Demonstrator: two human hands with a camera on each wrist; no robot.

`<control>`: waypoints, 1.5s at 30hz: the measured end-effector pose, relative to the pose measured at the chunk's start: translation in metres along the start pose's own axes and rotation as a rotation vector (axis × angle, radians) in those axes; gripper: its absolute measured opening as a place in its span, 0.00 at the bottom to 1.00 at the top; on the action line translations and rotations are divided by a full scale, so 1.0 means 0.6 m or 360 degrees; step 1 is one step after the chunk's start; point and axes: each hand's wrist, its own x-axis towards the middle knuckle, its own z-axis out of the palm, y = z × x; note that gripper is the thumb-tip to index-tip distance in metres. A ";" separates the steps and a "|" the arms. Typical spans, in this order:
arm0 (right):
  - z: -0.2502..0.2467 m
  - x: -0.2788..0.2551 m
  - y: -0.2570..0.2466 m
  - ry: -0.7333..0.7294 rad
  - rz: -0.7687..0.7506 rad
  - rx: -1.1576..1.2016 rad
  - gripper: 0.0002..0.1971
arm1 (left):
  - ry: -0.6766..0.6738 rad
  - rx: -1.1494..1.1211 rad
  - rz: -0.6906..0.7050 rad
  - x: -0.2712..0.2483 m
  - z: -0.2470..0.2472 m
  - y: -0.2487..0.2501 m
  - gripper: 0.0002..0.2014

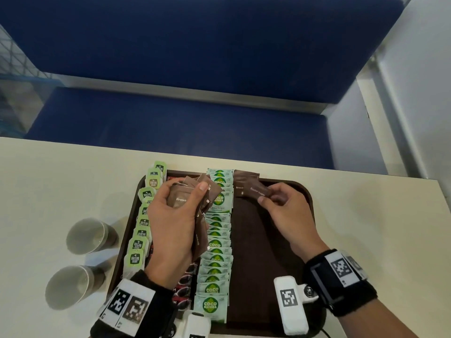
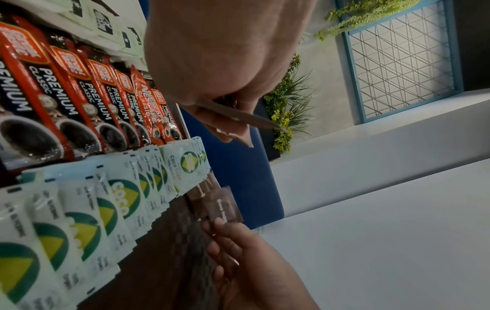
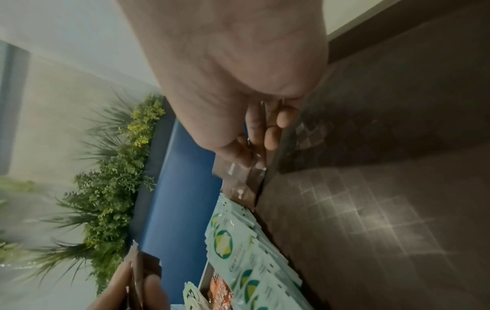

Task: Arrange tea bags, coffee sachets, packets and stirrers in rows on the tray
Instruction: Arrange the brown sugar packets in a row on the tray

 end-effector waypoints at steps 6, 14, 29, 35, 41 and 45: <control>0.027 0.009 0.015 0.0089 -0.0171 -0.0204 0.08 | 0.0004 -0.0004 -0.0002 -0.001 -0.005 -0.005 0.15; 0.046 0.018 0.025 0.0254 -0.0272 -0.0209 0.21 | 0.0000 0.0007 0.0017 0.004 -0.006 -0.006 0.12; 0.045 0.014 0.024 0.0239 -0.0258 -0.0256 0.19 | -0.0025 0.0004 -0.0003 0.003 -0.004 -0.001 0.12; 0.038 0.011 0.018 0.0213 -0.0200 -0.0293 0.16 | -0.0028 0.0016 -0.0012 0.002 -0.003 -0.001 0.12; 0.021 -0.021 -0.045 0.0184 -0.0331 0.0061 0.12 | -0.0064 0.0045 -0.0009 0.000 0.004 -0.004 0.11; 0.022 -0.046 -0.099 -0.0358 -0.0310 0.0207 0.14 | -0.0162 0.0022 0.0015 -0.008 0.014 0.003 0.13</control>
